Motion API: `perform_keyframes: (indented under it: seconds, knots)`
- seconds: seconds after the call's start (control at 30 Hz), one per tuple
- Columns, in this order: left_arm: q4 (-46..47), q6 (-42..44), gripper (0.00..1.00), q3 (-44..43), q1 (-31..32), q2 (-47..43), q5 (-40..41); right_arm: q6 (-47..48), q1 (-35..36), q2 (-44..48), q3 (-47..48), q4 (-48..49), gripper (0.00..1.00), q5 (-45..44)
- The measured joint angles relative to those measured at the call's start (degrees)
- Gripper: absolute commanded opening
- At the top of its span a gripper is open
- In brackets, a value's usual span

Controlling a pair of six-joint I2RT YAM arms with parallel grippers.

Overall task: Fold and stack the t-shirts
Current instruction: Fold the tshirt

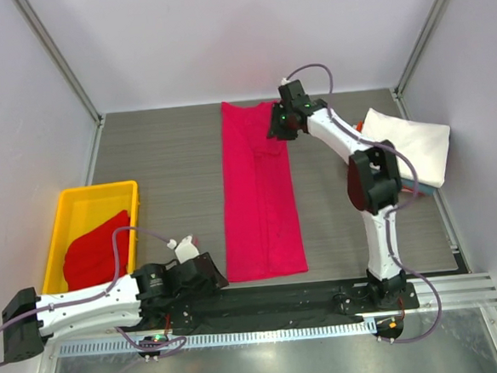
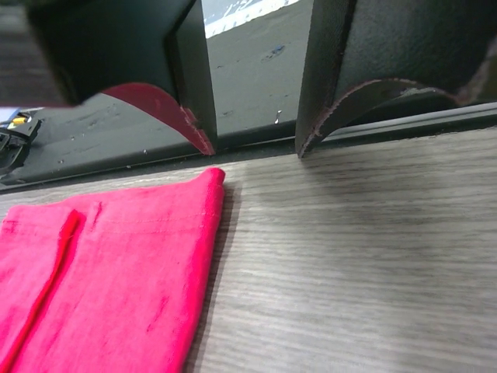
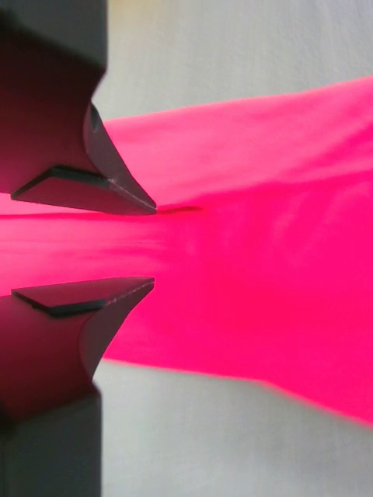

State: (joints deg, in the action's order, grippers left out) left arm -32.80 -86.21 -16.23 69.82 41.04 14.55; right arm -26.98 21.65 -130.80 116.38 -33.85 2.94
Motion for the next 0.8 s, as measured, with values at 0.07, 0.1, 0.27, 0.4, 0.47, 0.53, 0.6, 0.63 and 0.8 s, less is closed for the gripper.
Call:
perform_keyframes:
  seconds: [0.07,0.1,0.27,0.4,0.47,0.53,0.6,0.63,0.8]
  knots:
    - [-0.09,0.15,0.48,-0.44,0.00,0.00,0.63,0.07,0.07,9.38,-10.54,1.38,0.40,1.22]
    - [-0.22,0.24,0.47,-0.68,0.00,-0.02,1.05,0.07,0.13,15.61,-18.25,5.03,0.41,1.81]
    - [-1.68,0.94,0.46,-2.01,-0.13,-1.16,2.64,-0.52,1.46,44.00,-50.10,9.68,0.44,3.34]
    - [-2.40,1.22,0.45,-2.56,-0.22,-3.15,3.45,-1.88,4.68,59.76,-68.94,8.15,0.44,3.26]
    - [-2.71,1.44,0.44,-2.56,-0.33,-3.80,3.80,-3.65,6.88,68.22,-77.96,4.98,0.44,3.37]
    - [-2.58,1.84,0.44,-2.56,-0.61,-3.76,3.91,-6.43,9.77,74.88,-82.90,1.55,0.44,3.10]
    - [-2.40,2.58,0.42,-2.58,-1.01,-2.99,3.89,-10.64,15.08,80.39,-85.74,-0.94,0.44,1.77]
    - [-2.16,2.89,0.42,-2.58,-1.36,-2.27,3.80,-12.81,17.79,82.25,-86.29,-1.77,0.43,1.38]
    - [0.35,4.68,0.40,-2.60,-4.42,2.23,2.38,-20.65,23.04,83.93,-88.70,-2.38,0.43,-0.17]
